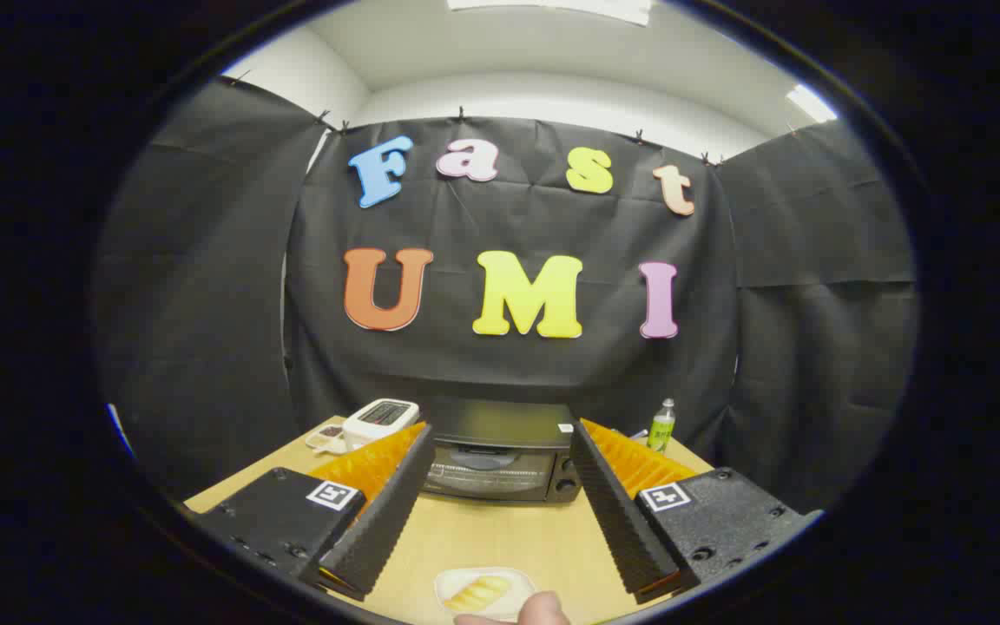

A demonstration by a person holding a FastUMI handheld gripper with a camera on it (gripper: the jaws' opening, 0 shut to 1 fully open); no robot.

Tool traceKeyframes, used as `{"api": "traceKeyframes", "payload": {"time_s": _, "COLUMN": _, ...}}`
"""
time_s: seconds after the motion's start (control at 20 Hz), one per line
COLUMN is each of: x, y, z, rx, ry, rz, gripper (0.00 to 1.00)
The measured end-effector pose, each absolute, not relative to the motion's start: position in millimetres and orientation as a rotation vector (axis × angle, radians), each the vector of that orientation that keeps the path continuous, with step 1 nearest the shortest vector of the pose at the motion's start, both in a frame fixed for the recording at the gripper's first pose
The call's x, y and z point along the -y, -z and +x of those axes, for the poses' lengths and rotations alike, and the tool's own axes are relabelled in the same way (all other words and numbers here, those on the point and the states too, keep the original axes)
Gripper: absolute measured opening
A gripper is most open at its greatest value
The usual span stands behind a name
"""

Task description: Open the toaster oven, put the food inside, and close the toaster oven door.

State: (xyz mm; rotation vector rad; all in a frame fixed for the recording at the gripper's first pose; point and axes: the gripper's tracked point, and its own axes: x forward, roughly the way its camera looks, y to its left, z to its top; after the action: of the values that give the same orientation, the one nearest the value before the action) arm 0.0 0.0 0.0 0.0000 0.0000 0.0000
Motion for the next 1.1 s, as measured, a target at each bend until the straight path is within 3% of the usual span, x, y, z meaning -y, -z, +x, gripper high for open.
{"api": "traceKeyframes", "payload": {"time_s": 1.1, "x": 17, "y": 10, "z": 7, "rx": -0.014, "ry": 0.025, "rz": 0.011, "gripper": 1.00}}
